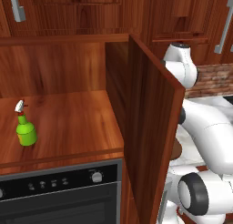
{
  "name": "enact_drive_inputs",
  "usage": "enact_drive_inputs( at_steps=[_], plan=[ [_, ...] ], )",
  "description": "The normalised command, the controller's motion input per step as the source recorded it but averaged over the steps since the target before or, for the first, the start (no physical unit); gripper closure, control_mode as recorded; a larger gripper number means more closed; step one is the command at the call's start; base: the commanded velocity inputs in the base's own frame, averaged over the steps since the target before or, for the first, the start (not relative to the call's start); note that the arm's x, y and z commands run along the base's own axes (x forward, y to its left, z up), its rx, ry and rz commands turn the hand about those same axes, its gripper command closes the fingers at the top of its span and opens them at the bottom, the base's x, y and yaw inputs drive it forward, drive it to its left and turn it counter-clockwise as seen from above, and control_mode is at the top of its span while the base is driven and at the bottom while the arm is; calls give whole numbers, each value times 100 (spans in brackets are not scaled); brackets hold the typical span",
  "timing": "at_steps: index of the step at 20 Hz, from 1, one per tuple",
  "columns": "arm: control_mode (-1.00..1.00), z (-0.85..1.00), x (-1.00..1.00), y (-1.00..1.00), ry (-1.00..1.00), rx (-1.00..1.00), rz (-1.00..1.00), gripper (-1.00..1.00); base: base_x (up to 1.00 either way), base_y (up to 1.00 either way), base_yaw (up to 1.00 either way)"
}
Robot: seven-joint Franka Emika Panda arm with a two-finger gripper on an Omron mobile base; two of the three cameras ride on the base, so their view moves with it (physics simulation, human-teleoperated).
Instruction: Grab the spray bottle from the cabinet, then place it next to the cutting board for sanitizing. Then grab the dish brush from the countertop next to the sink and place it next to the cutting board.
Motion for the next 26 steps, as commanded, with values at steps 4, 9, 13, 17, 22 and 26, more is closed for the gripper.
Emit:
enact_drive_inputs(
  at_steps=[4, 9, 13, 17, 22, 26],
  plan=[
    [-100, 0, -32, 0, -5, 0, 0, -100, 0, 0, 0],
    [-100, 0, -68, 2, -7, -4, 0, -100, 0, 0, 0],
    [-100, 2, -60, 0, -4, -7, 0, -100, 0, 0, 0],
    [-100, 30, -62, -1, -7, -2, 1, -100, 0, 0, 0],
    [-100, 34, -56, -3, -7, 1, 2, -100, 0, 0, 0],
    [-100, 28, -52, 0, -13, 1, 0, -100, 0, 0, 0]
  ],
)
